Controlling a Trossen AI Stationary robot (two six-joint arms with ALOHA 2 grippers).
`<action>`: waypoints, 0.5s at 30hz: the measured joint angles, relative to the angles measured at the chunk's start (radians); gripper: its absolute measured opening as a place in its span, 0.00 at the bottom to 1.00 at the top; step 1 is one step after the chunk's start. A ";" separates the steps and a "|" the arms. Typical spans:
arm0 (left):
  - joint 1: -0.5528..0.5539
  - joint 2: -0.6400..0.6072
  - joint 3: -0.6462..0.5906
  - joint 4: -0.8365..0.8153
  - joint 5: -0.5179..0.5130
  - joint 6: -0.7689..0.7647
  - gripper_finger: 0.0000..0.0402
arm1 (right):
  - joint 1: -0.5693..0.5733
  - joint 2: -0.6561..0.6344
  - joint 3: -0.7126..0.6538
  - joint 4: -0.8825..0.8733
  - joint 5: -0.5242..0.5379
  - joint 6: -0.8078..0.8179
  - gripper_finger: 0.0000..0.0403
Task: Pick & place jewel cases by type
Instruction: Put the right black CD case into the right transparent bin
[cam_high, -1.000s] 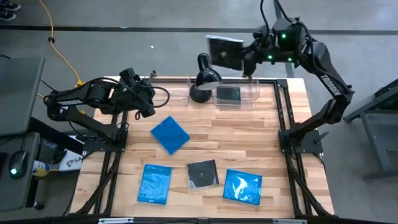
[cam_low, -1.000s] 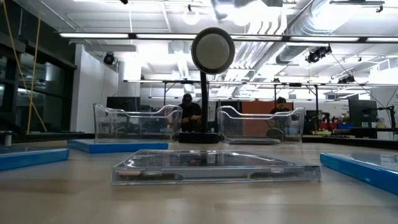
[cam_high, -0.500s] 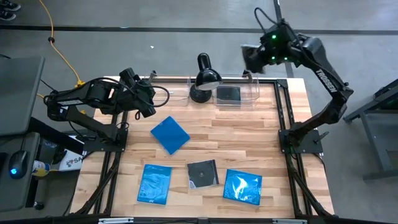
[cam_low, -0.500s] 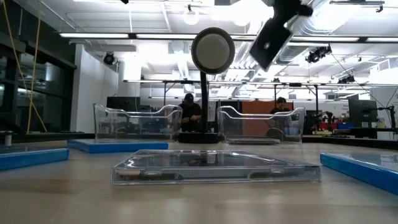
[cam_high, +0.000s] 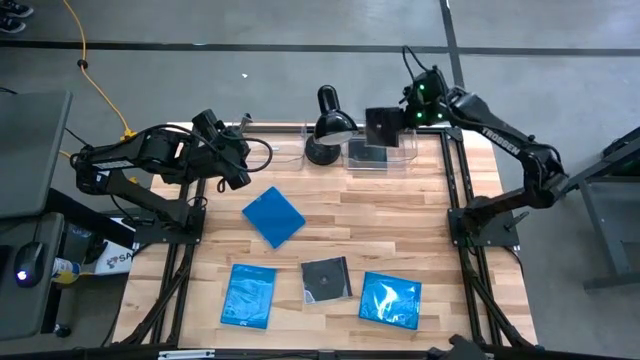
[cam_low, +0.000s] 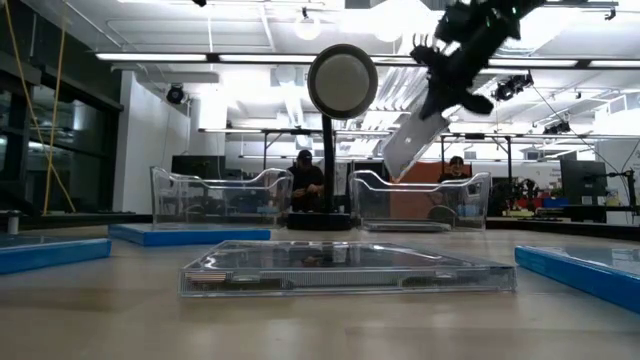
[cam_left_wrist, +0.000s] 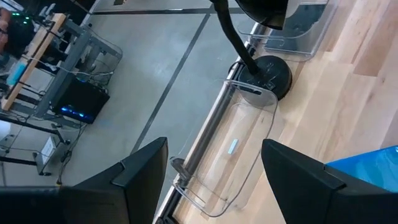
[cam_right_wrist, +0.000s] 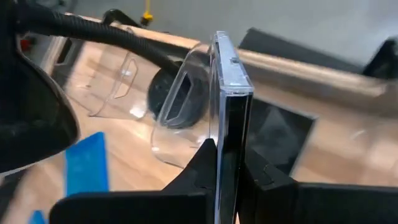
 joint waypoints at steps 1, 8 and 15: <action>0.000 0.000 0.000 0.000 0.001 0.000 0.63 | -0.009 -0.001 -0.031 0.030 -0.032 0.017 0.02; 0.000 0.000 0.000 0.000 0.002 0.000 0.63 | -0.052 0.002 -0.224 0.272 -0.175 0.127 0.02; 0.000 0.000 0.000 0.000 0.003 0.000 0.63 | -0.084 0.002 -0.362 0.468 -0.253 0.242 0.03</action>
